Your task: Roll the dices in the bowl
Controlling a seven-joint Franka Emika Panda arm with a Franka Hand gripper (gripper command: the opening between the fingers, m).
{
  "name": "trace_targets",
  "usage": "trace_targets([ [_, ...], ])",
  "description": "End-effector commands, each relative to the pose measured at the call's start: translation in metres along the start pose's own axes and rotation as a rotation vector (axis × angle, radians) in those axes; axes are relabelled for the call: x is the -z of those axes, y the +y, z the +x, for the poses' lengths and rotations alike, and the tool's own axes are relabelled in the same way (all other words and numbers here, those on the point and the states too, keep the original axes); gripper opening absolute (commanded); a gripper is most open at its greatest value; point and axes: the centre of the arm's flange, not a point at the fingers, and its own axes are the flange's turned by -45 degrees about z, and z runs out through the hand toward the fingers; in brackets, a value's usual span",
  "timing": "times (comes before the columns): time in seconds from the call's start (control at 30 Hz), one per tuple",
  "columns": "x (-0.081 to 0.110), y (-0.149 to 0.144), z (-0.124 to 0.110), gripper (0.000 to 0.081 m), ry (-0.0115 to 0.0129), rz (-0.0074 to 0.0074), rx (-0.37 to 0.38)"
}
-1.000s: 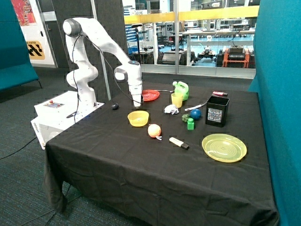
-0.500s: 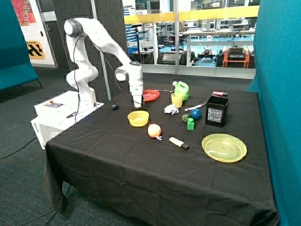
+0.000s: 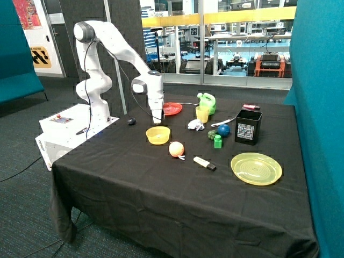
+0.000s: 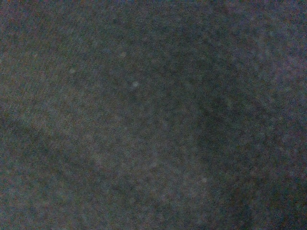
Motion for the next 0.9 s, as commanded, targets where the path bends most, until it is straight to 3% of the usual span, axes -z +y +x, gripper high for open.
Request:
trace_targets([
  [0.0, 0.001, 0.002, 0.002, 0.0000, -0.0012, 0.0006, -0.010],
  [0.23, 0.002, 0.000, 0.002, 0.0000, -0.0012, 0.0006, -0.007],
  [0.37, 0.013, 0.001, 0.002, 0.0000, -0.0012, 0.0006, -0.006],
  [0.73, 0.067, 0.015, 0.018, 0.0000, -0.0013, 0.0005, -0.093],
  [0.87, 0.091, 0.029, 0.029, 0.0000, -0.0013, 0.0004, -0.213],
])
